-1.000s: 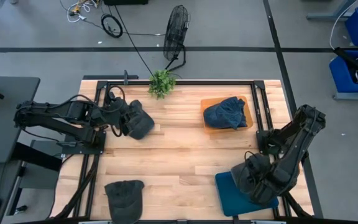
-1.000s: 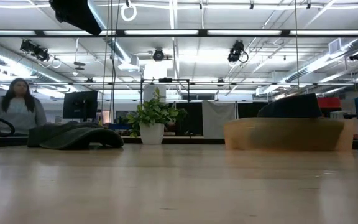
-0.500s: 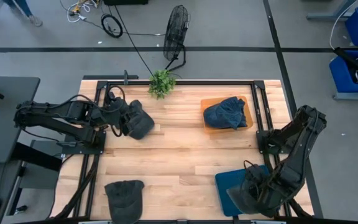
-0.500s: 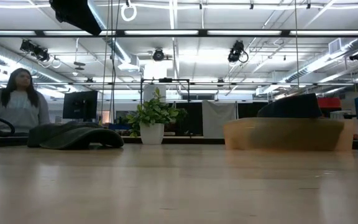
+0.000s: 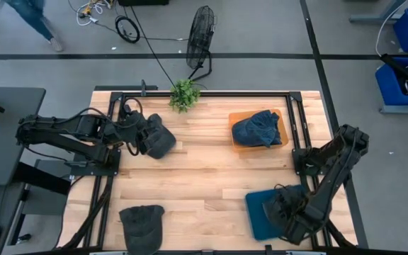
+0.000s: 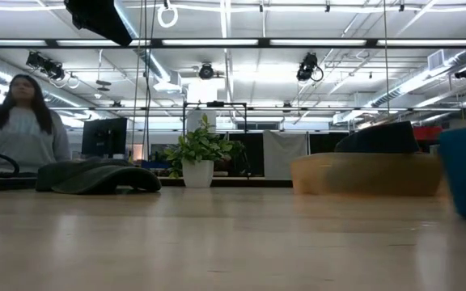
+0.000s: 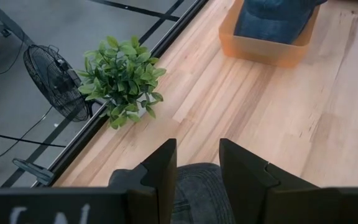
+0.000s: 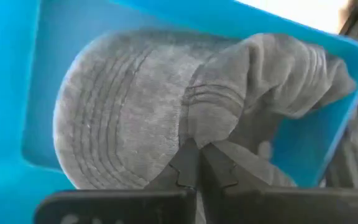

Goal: Pick & Place hat
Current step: Put the top right black cap into the blue bin, then put the top black cap into the blue bin

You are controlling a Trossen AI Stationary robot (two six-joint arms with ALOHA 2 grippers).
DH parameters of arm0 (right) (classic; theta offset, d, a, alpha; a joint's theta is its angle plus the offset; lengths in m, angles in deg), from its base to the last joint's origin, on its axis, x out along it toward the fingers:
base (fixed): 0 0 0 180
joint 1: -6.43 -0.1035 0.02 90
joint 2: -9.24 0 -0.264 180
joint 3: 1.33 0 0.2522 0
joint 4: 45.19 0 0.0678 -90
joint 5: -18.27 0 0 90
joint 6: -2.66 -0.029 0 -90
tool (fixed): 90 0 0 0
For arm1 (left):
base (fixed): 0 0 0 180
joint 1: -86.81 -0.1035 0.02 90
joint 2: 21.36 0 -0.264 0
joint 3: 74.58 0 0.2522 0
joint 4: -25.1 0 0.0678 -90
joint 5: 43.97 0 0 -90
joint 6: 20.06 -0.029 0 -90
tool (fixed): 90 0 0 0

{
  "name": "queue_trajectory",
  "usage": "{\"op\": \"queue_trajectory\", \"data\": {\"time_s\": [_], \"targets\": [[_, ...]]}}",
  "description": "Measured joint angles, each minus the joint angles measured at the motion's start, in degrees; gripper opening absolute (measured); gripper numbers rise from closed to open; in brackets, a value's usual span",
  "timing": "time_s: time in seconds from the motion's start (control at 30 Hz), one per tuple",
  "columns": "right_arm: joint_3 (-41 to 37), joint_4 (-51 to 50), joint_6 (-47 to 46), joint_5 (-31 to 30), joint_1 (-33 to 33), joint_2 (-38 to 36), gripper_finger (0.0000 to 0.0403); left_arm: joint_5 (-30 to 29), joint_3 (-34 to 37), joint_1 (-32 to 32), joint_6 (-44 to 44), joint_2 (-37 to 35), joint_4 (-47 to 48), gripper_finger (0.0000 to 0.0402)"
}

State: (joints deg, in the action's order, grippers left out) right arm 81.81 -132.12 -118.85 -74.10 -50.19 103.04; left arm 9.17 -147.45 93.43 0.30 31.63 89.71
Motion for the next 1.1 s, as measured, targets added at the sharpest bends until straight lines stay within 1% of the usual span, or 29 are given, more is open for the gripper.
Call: {"op": "queue_trajectory", "data": {"time_s": [0.1,0.33,0.47,0.53,0.7,0.83,1.0,1.03,1.1], "targets": [[-3.1,0.7,0.0,-1.5,0.7,0.0,0.0007,0.0,0.0,0.0,0.0,0.0,0.0,0.0124],[-6.6,5.2,0.7,-1.2,1.3,0.0,0.0011,0.0,0.0,0.0,0.0,0.0,0.0,0.0124],[-6.7,5.6,2.0,-0.6,1.4,0.0,0.0035,0.0,0.0,0.0,0.0,0.0,0.0,0.0124],[-6.7,5.5,3.5,1.1,1.5,0.0,0.0054,0.0,0.0,0.0,0.0,0.0,0.0,0.0124],[-6.6,4.3,8.6,6.5,3.2,-0.1,0.0106,0.5,0.0,0.0,0.0,0.0,0.0,0.0124],[-4.4,4.0,16.1,8.8,5.8,-0.1,0.0137,1.1,0.0,0.0,0.0,0.0,0.0,0.0124],[1.3,2.7,26.5,8.4,10.4,-0.1,0.0158,1.1,0.0,0.0,1.4,0.0,0.0,0.0124],[2.7,2.1,28.6,7.6,11.2,-0.1,0.0160,1.1,0.0,0.0,2.2,0.0,0.0,0.0124],[5.4,0.7,32.1,4.1,12.7,-0.1,0.0162,1.1,0.0,0.0,4.2,0.0,0.0,0.0124]]}}
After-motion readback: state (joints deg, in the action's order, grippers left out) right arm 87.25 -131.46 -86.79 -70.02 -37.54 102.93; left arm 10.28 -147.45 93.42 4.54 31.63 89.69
